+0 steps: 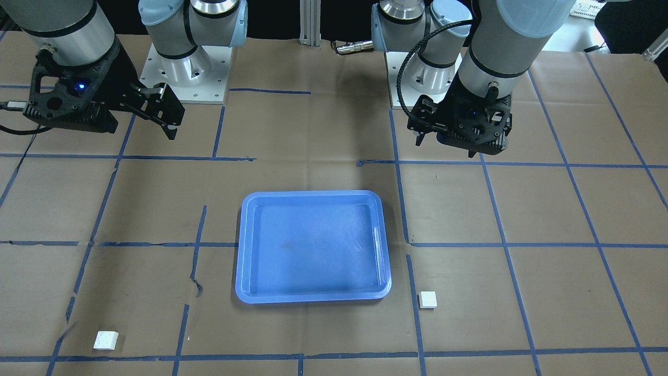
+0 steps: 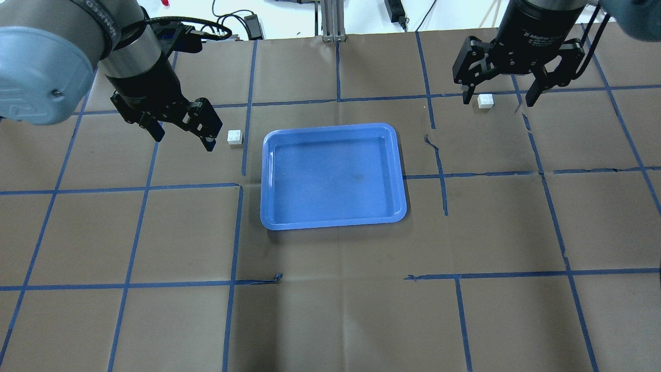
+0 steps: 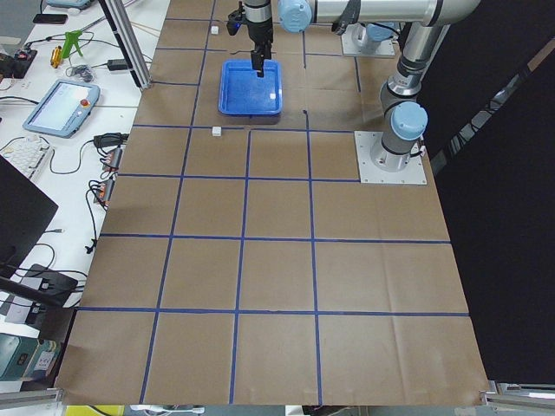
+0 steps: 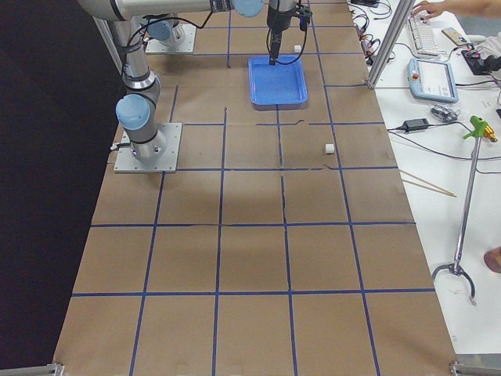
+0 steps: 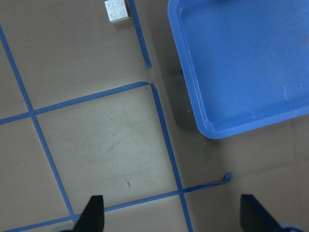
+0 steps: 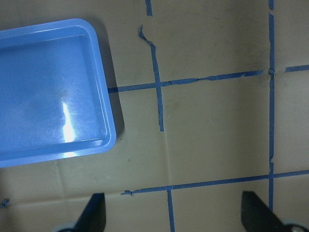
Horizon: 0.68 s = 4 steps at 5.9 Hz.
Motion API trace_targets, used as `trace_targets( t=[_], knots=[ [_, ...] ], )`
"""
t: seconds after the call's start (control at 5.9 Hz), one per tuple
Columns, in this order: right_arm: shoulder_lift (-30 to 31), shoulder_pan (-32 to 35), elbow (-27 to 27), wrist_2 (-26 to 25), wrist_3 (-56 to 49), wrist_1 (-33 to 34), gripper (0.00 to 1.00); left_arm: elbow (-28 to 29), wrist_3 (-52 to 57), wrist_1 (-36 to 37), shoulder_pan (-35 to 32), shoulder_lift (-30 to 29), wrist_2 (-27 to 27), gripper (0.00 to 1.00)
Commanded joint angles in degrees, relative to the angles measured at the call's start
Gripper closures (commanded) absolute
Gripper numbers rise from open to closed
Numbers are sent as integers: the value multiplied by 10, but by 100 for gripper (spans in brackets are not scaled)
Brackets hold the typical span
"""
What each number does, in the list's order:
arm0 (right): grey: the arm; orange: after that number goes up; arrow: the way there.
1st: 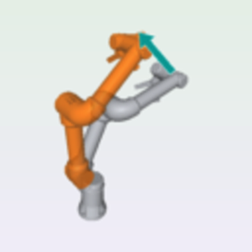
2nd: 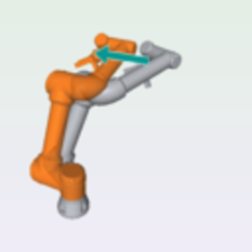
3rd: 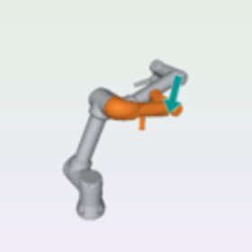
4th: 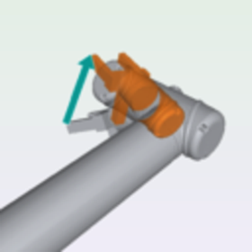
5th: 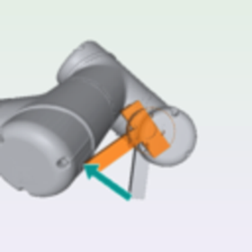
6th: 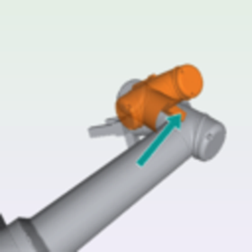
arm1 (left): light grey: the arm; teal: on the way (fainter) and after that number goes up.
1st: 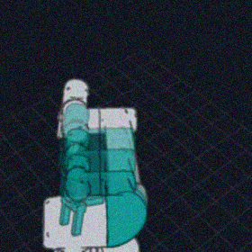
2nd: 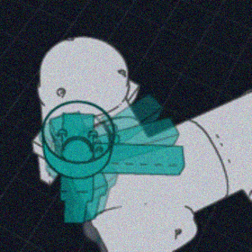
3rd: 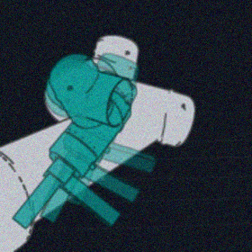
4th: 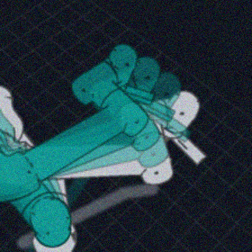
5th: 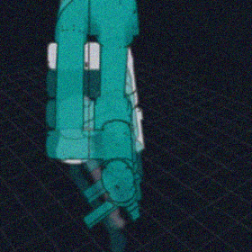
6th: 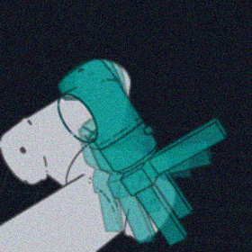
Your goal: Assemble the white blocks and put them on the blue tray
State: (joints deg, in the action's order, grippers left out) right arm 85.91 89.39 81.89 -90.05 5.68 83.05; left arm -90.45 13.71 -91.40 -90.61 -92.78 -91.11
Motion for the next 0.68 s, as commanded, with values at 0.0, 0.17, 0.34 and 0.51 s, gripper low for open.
trace_targets(
  t=[0.0, 0.17, 0.34, 0.51],
  knots=[
    [0, 0, 0, 0, -1, 12, 0, 5, 1, 0, 0, -3, 0, 1],
    [0, 0, 0, 0, -2, 11, 0, 5, 1, -4, 0, -1, -1, 1],
    [0, 0, 0, 0, -3, 11, 0, 9, 2, -4, 3, -1, -1, 1],
    [0, 0, 0, 0, -3, 11, 0, 7, 2, -4, 3, -6, -8, 1]
  ],
)
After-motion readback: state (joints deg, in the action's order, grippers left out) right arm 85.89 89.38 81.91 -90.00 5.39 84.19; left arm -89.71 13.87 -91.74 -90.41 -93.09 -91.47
